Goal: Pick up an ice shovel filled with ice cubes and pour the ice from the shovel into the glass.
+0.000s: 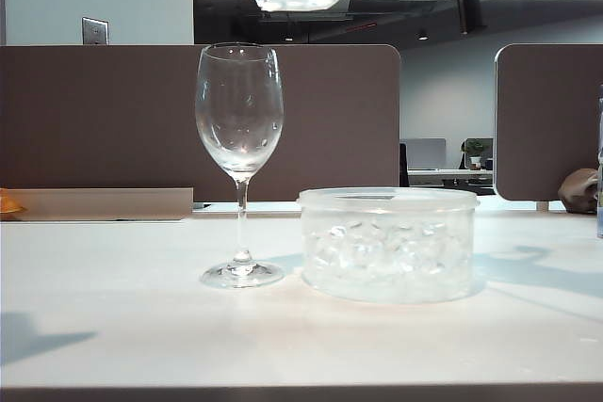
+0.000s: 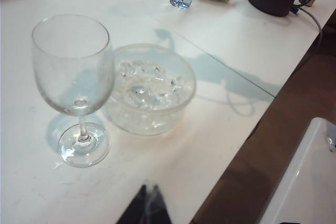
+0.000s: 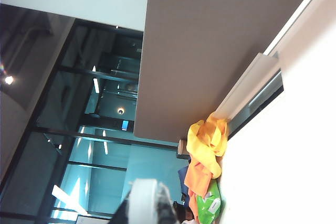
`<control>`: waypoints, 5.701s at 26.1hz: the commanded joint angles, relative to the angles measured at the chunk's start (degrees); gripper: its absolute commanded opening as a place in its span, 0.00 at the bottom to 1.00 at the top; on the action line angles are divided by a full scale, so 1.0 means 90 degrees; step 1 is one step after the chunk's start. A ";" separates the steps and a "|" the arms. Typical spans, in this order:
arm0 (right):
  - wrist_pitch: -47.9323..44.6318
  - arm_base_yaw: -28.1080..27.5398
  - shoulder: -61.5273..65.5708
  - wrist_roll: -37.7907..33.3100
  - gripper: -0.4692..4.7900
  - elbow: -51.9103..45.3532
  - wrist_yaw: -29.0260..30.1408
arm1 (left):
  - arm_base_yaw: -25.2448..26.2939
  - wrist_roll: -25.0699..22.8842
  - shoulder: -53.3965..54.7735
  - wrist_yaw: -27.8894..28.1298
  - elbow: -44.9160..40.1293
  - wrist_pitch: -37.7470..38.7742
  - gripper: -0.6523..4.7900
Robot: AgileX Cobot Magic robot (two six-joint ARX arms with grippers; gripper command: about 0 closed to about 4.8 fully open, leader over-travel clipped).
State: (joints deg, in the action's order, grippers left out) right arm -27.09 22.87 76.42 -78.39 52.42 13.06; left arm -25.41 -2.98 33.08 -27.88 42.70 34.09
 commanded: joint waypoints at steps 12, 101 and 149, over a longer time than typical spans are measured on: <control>0.0131 0.0296 -0.0017 0.0585 0.08 0.0049 -0.0175 | -0.0005 -0.0002 0.0000 -0.0027 0.0024 -0.0080 0.11; 0.3844 0.0019 -0.0979 0.6030 0.08 0.1005 -0.1297 | -0.0005 -0.0002 0.0000 -0.0036 0.0024 -0.0078 0.11; -0.1005 0.0022 0.0362 0.3745 0.61 -0.2042 -0.0444 | -0.0005 -0.0002 0.0002 -0.0039 0.0024 -0.0078 0.11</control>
State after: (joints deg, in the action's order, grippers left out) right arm -36.01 23.09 79.96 -45.30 33.91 10.17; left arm -25.41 -2.98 33.12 -27.90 42.70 34.09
